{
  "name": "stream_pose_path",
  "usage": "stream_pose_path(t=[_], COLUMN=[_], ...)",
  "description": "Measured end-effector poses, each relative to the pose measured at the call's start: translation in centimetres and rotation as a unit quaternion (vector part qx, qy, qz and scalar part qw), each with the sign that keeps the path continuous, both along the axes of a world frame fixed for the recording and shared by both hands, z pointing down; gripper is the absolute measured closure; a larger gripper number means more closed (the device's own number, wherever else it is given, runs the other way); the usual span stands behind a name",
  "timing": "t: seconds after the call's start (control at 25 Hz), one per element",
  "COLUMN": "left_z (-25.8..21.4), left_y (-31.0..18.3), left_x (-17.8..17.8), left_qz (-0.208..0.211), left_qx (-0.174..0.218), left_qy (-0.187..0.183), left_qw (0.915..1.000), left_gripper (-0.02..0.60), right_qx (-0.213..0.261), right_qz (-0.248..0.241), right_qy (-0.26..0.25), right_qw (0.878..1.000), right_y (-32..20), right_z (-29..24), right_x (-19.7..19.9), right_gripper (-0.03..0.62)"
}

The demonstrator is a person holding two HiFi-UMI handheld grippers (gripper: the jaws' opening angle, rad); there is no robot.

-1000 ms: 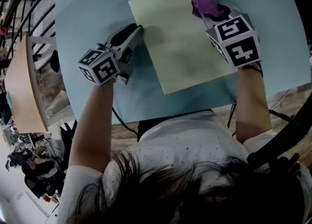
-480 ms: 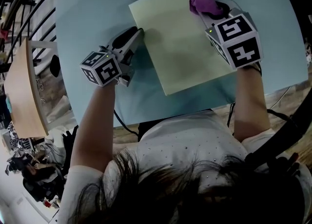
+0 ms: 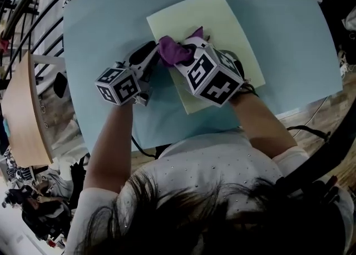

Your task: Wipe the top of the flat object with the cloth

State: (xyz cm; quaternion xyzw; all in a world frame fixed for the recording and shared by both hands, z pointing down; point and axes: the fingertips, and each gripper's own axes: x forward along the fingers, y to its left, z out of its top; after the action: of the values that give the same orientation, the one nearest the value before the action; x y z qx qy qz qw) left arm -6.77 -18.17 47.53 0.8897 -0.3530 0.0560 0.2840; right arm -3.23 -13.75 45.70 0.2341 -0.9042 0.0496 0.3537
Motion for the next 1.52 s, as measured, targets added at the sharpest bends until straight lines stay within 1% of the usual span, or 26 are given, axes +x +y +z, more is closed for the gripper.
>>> stream_pose_path(t=[0.12,0.36,0.52,0.6,0.72,0.8,0.88,0.92,1.0,1.08,1.12,1.16,1.24,1.32,1.36,1.4,1.44,1.52], left_z=[-0.1,-0.2,-0.3,-0.4,-0.4,-0.3,-0.3,-0.3,-0.3,-0.4,-0.4,-0.5,-0.6,-0.5,-0.5,-0.5,-0.5,-0.6], left_y=[0.0,0.1,0.2,0.3,0.5,0.4,0.2,0.2,0.1,0.2,0.2,0.2,0.2,0.3,0.4,0.4,0.5,0.3], left_x=[0.0,0.0,0.2,0.3,0.6,0.5,0.3,0.2,0.2,0.2,0.2,0.2,0.1,0.0,0.1,0.2,0.4,0.5], left_qz=[0.001,0.0,0.0,0.0,0.002,0.002,0.002,0.002,0.002,0.003,0.003,0.002,0.0,-0.001,-0.002,-0.002,-0.002,-0.002], left_qx=[-0.002,0.001,0.001,0.001,-0.001,0.001,0.001,0.001,0.0,0.0,0.0,0.001,0.003,0.004,0.004,0.004,0.005,0.006], left_qy=[0.0,-0.001,0.0,0.0,0.0,0.0,0.0,0.001,0.001,0.001,0.001,0.0,-0.001,-0.001,-0.001,-0.002,-0.002,-0.002], left_qw=[1.0,1.0,1.0,1.0,1.0,1.0,1.0,1.0,1.0,1.0,1.0,1.0,1.0,1.0,1.0,1.0,1.0,1.0], left_gripper=[0.445,0.445,0.445,0.445,0.445,0.445,0.445,0.445,0.445,0.445,0.445,0.445,0.445,0.445,0.445,0.445,0.445,0.445], right_qx=[-0.015,-0.011,-0.009,-0.008,-0.009,-0.011,-0.007,0.004,0.051,0.087,0.09,0.083,0.043,-0.013,-0.035,-0.046,-0.043,-0.011], right_qz=[0.051,0.133,0.176,0.194,0.219,0.23,0.231,0.226,0.212,0.189,0.169,0.142,0.074,0.0,-0.029,-0.048,-0.062,-0.077], right_qy=[-0.007,0.011,0.02,0.018,0.001,-0.009,-0.002,0.006,0.013,-0.004,-0.017,-0.029,-0.053,-0.078,-0.081,-0.074,-0.056,-0.008], right_qw=[0.999,0.991,0.984,0.981,0.976,0.973,0.973,0.974,0.976,0.978,0.981,0.986,0.995,0.997,0.996,0.995,0.996,0.997], right_y=[-1.4,-3.8,-4.7,-4.8,-4.7,-4.8,-5.0,-5.2,-5.6,-5.4,-5.0,-4.2,-1.6,1.8,3.2,4.1,4.5,4.1], right_z=[0.0,0.0,-0.5,-0.7,-0.7,-0.6,-0.7,-1.0,-2.8,-5.0,-5.9,-6.4,-6.2,-5.0,-4.1,-3.2,-2.3,-1.1], right_x=[3.0,10.6,14.9,16.3,17.6,17.7,17.4,17.2,16.4,14.2,12.4,10.1,4.9,0.2,-1.2,-1.8,-1.7,-0.6], right_gripper=[0.51,0.508,0.508,0.508,0.508,0.508,0.508,0.508,0.508,0.508,0.508,0.508,0.508,0.508,0.507,0.507,0.507,0.507])
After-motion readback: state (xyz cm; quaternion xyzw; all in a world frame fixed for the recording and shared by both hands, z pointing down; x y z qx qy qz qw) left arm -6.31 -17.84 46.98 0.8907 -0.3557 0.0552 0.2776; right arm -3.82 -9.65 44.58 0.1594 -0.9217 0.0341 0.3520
